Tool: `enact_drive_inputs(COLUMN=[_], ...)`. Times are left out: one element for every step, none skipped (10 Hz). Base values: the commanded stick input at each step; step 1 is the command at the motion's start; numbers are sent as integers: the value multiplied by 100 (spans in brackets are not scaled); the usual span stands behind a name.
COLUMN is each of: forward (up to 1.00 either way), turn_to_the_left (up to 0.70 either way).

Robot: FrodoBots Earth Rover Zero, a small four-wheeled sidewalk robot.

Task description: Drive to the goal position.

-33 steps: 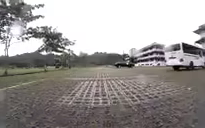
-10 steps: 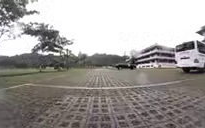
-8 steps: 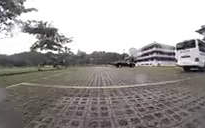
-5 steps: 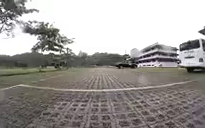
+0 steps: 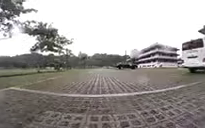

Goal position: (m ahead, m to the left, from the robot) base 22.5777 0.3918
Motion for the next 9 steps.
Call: enact_drive_inputs(forward=[70,70,70,70,70,70,70,70,70], turn_to_the_left=[0,0,0,0,0,0,0,0,0])
